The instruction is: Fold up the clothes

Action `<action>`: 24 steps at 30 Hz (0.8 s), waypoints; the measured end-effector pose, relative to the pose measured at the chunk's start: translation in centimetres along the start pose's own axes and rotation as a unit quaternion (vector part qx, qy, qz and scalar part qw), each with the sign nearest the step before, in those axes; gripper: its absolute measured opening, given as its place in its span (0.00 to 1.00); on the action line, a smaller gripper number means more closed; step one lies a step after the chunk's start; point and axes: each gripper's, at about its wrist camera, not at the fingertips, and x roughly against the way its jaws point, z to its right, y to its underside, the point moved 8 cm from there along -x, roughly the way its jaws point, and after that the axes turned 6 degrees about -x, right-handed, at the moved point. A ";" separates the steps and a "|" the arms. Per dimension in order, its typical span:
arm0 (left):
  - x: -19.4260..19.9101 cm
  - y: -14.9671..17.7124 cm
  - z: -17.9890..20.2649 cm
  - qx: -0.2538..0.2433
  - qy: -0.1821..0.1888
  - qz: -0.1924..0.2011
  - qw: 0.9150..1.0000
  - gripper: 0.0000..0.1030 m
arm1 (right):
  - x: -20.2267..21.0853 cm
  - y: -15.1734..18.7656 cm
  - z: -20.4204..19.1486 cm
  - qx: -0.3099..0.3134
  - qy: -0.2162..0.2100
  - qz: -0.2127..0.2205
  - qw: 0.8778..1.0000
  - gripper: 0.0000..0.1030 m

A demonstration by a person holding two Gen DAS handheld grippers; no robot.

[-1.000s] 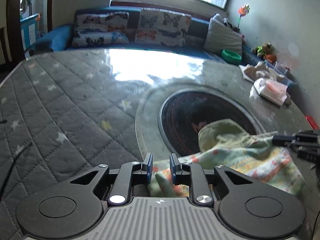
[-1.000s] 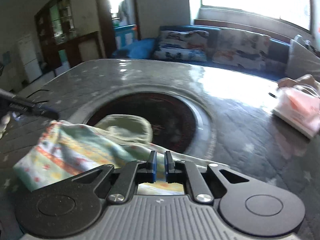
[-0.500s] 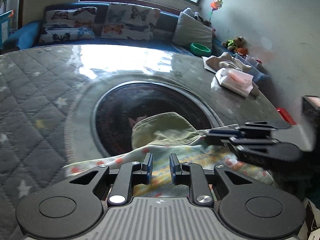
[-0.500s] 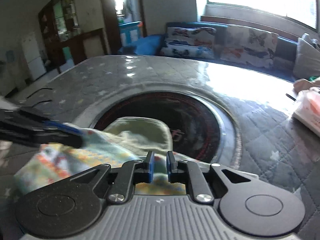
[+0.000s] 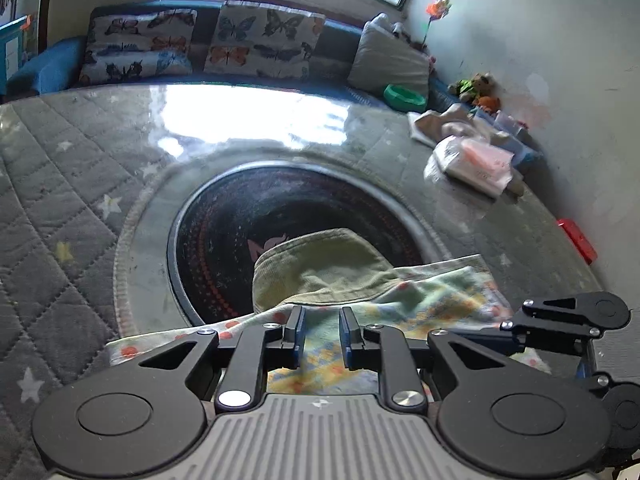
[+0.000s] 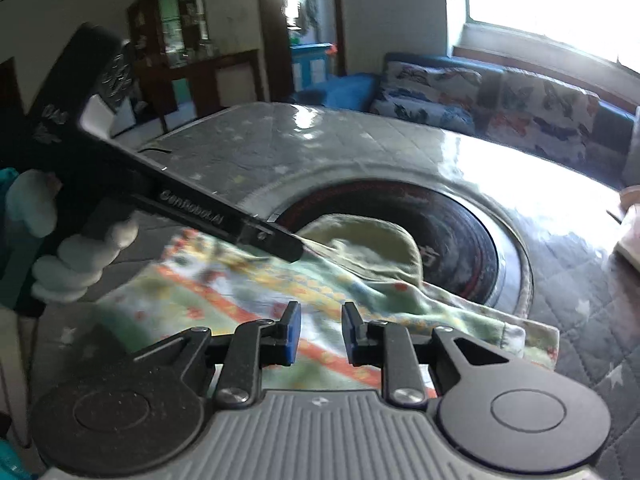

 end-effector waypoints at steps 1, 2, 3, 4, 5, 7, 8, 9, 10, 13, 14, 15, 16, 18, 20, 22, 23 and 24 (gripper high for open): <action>0.7 0.1 0.3 -0.003 0.003 0.006 1.000 0.20 | 0.4 0.1 -0.5 0.005 -0.005 0.000 1.000 0.21; 1.4 0.1 0.6 -0.005 0.006 0.012 1.000 0.20 | 0.9 0.3 -1.0 0.011 -0.011 0.000 1.000 0.21; 2.1 0.4 1.0 -0.008 0.010 0.017 1.000 0.20 | 1.2 0.4 -1.4 0.014 -0.015 -0.001 1.000 0.21; 2.8 0.8 1.5 -0.012 0.013 0.020 1.000 0.20 | 1.5 0.7 -1.8 0.017 -0.020 -0.001 1.000 0.21; 3.4 1.3 1.9 -0.015 0.016 0.023 0.999 0.20 | 1.7 1.0 -2.3 0.021 -0.024 -0.002 0.999 0.21; 4.5 2.4 2.6 -0.021 0.021 0.028 0.999 0.20 | 2.1 1.6 -3.3 0.030 -0.028 -0.004 0.999 0.21; 5.0 2.9 3.0 -0.023 0.023 0.029 0.999 0.20 | 2.2 1.9 -3.6 0.036 -0.026 -0.004 0.999 0.21; 5.4 3.4 3.5 -0.024 0.027 0.029 0.999 0.20 | 2.3 2.2 -3.9 0.042 -0.024 -0.004 0.999 0.21; 5.6 4.0 3.8 -0.025 0.029 0.027 0.999 0.20 | 2.4 2.5 -4.1 0.047 -0.022 -0.005 0.999 0.21; 5.7 5.7 4.3 -0.025 0.028 0.020 0.999 0.20 | 2.3 3.3 -4.4 0.044 -0.021 -0.007 0.999 0.21; 5.6 6.3 4.3 -0.019 0.031 0.016 0.999 0.20 | 2.2 3.6 -4.4 0.042 -0.020 -0.009 0.999 0.21; 5.4 6.7 4.2 -0.013 0.031 0.012 0.999 0.20 | 2.1 3.9 -4.4 0.040 -0.018 -0.010 0.999 0.21; 5.3 7.1 4.1 -0.009 0.030 0.008 0.999 0.20 | 2.1 4.0 -4.4 0.038 -0.017 -0.012 0.999 0.21; 5.1 7.5 3.7 0.000 0.026 0.005 1.000 0.20 | 2.4 4.3 -4.4 0.033 -0.019 -0.013 0.999 0.21; 5.3 7.7 3.4 0.005 0.026 0.007 1.000 0.19 | 3.0 4.3 -4.0 0.026 -0.015 -0.009 1.000 0.21; 5.4 7.8 3.2 0.007 0.027 0.008 1.000 0.19 | 3.3 4.4 -3.2 0.015 -0.005 -0.008 1.000 0.21; 5.4 7.8 3.2 0.007 0.027 0.009 1.000 0.19 | 3.4 4.6 -2.7 0.009 0.000 -0.009 1.000 0.21; 5.5 7.9 3.2 0.006 0.028 0.009 1.000 0.19 | 3.5 4.8 -2.3 0.003 0.005 -0.011 1.000 0.20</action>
